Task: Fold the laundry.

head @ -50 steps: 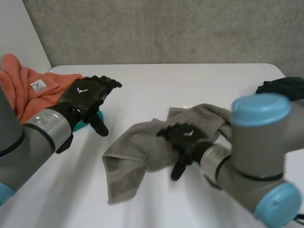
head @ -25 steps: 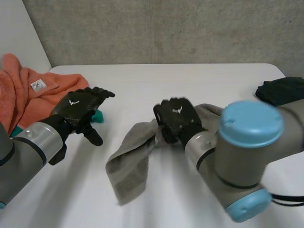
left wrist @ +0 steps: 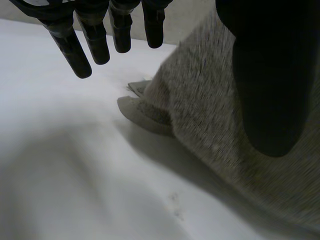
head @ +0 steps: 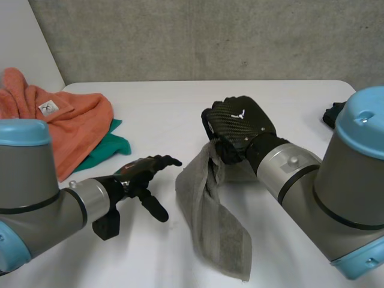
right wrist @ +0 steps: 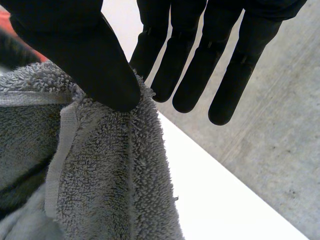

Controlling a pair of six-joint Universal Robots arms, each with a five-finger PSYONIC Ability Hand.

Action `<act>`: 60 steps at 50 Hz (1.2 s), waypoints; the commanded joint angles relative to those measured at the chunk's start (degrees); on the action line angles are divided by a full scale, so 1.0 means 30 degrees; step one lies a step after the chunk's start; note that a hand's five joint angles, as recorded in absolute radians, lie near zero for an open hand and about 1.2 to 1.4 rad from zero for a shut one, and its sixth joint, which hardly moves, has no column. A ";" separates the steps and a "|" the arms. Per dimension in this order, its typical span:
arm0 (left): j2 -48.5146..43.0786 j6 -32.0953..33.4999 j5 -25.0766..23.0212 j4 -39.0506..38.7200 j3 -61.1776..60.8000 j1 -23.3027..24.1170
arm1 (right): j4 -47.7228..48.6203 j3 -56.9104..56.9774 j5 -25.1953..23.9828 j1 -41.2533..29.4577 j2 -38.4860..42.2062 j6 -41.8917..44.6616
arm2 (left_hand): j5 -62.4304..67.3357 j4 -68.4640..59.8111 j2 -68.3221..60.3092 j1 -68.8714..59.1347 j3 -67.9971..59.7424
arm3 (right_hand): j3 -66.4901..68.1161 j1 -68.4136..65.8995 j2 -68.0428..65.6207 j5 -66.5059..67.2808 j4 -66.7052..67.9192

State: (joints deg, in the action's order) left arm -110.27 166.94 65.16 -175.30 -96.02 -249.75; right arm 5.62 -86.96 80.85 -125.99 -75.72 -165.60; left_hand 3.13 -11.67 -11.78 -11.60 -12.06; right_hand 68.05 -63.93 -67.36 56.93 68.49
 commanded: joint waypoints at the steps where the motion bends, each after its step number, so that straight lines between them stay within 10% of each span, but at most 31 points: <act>1: 0.1981 -0.1915 0.0604 0.0513 -0.1389 -0.0892 | 0.0235 -0.0136 0.0002 -0.0161 0.0837 0.0180 | -0.1042 0.0558 0.0593 0.0532 0.0687 | 0.3984 -0.5357 -0.4213 0.4357 0.3837; 18: -0.2585 -0.2998 0.2653 -0.0160 0.2209 0.3471 | 0.0265 -0.0838 0.0060 -0.1099 -0.1067 -0.0113 | -0.1042 0.0558 0.0593 0.0532 0.0687 | 0.3984 -0.5357 -0.4213 0.4357 0.3837; 24: -0.3235 -0.4786 0.3709 0.0834 0.5285 0.4353 | 0.0149 -0.0957 0.0148 -0.0368 -0.1448 -0.0025 | 2.2276 -2.2760 -2.2725 -2.2786 -2.2631 | 0.3984 -0.5357 -0.4213 0.4357 0.3837; 41: 0.2539 0.0484 0.3153 0.5639 0.8892 0.3473 | -0.0847 0.3728 -0.0847 0.2065 -0.2651 0.1732 | 2.2291 -2.2776 -2.2740 -2.2801 -2.2646 | 0.3984 -0.5357 -0.4213 0.4357 0.3837; 60: -0.7741 0.6374 0.7078 0.2242 1.3372 0.3327 | -0.1525 1.1229 -0.2372 0.1744 1.0031 0.2379 | 1.9609 -2.0093 -2.0058 -2.0119 -1.9964 | 0.3984 -0.5357 -0.4213 0.4357 0.3837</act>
State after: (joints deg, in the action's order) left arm -122.23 182.20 84.38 -165.80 -63.38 -239.38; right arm -2.51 -58.65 72.82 -118.84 -57.18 -156.65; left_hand 55.67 -65.71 -65.90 -66.38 -65.94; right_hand 68.24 -63.93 -67.36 57.81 68.71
